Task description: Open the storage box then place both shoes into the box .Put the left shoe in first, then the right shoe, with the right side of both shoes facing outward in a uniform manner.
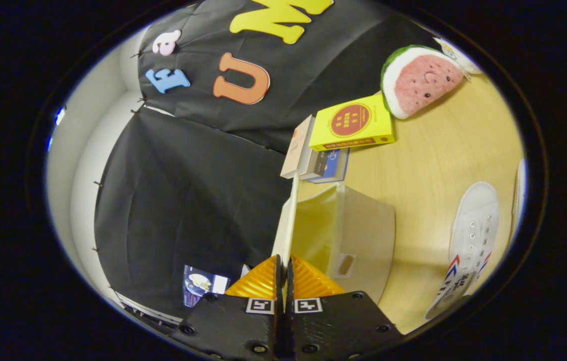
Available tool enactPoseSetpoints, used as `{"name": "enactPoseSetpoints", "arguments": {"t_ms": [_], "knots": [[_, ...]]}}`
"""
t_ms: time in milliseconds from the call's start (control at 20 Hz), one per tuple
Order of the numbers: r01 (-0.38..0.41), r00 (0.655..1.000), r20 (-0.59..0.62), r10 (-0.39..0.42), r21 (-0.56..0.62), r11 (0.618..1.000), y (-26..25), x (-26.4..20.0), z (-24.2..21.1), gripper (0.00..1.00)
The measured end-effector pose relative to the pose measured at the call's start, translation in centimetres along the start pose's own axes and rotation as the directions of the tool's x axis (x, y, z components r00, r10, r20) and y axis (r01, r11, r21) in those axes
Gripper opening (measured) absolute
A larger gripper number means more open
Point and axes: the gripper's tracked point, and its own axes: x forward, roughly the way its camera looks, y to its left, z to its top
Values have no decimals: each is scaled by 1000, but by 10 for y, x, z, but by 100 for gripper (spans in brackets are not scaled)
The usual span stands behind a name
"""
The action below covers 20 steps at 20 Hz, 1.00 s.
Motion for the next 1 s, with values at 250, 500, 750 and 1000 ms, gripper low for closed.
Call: {"name": "enactPoseSetpoints", "arguments": {"t_ms": [250,500,750,1000], "knots": [[20,1000,20,-19,-41,999,70,20,5,0],[35,999,34,-32,-85,996,132,63,10,5],[52,998,45,-47,-106,993,171,124,4,26],[48,999,16,-45,-235,971,199,176,-11,59]]}}
